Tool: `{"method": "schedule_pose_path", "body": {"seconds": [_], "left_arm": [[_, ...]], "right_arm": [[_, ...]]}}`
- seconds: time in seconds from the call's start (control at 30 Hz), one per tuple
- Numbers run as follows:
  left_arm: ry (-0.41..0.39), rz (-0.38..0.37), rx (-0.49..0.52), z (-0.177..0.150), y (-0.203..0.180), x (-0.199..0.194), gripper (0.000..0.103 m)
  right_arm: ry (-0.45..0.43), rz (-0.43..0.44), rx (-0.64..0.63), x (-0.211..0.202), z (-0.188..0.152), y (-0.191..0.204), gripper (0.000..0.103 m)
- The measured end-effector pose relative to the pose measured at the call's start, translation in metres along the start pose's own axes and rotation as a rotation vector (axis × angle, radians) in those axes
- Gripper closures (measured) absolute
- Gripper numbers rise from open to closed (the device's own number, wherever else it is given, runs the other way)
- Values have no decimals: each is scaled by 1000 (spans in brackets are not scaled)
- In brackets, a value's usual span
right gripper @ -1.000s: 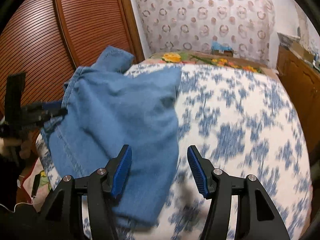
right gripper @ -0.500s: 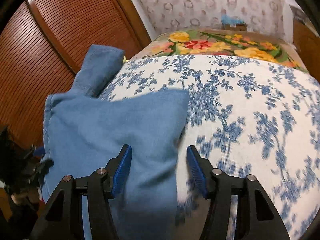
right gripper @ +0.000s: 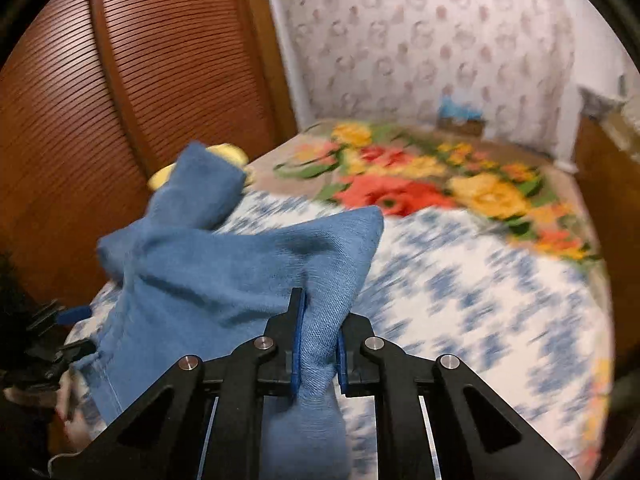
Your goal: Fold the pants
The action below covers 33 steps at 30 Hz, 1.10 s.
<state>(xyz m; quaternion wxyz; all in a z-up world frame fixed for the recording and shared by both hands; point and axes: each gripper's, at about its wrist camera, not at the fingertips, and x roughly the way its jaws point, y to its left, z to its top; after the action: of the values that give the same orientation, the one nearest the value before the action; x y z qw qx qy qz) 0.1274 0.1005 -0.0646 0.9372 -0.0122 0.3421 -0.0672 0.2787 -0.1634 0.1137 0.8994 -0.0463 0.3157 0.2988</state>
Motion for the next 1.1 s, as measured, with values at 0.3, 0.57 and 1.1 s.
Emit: {"method": "schedule_pose_path", "body": {"seconds": [0.3,0.57,1.1], "left_arm": [[-5,-64,32,21,-32,18,47],[1,-120,40,26,-65,31,47],[53,-124,118,20,-114,55,47]], "right_arm": [[45,-201,46,9,-9,-52,67],[60,-212,52,-16,-69,-55,50],[74,-164,216,-44,-134,-65,43]]}}
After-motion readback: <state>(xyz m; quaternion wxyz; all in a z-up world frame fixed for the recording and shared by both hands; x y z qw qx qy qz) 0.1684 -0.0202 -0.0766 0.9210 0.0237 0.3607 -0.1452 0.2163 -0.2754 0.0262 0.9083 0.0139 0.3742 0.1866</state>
